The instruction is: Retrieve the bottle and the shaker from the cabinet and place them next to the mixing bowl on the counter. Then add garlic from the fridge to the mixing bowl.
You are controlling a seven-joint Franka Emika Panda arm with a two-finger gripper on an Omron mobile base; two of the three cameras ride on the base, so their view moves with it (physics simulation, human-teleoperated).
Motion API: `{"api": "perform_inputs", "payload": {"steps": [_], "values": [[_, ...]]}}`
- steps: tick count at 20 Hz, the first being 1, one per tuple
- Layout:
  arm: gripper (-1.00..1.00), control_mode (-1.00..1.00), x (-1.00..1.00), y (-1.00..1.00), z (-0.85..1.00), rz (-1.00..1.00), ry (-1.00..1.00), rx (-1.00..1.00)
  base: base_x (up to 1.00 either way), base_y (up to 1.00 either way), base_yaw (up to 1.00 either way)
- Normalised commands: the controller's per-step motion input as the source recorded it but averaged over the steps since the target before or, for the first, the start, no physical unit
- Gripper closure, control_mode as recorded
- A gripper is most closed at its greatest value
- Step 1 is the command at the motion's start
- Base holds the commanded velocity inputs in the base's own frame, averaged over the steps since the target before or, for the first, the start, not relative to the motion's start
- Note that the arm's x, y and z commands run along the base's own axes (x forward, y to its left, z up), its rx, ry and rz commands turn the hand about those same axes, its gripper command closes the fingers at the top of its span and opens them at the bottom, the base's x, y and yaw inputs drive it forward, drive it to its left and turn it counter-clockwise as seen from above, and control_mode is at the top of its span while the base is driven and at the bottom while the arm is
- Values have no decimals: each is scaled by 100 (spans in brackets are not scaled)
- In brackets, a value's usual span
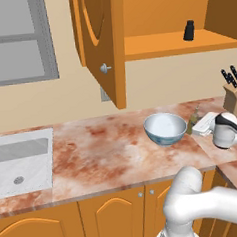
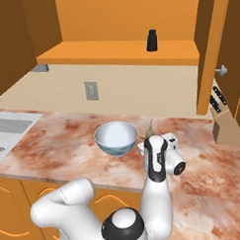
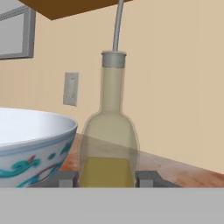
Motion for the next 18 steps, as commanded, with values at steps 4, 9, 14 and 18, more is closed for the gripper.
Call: {"api": "perform_inputs", "payload": {"steps": [4, 9, 14, 18], "values": [[100, -100, 0, 0, 0, 0, 0, 0, 0, 0, 0], [-100, -100, 0, 0, 0, 0, 0, 0, 0, 0, 0], [-100, -100, 0, 0, 0, 0, 0, 0, 0, 0, 0], [-100, -100, 0, 0, 0, 0, 0, 0, 0, 0, 0]]}}
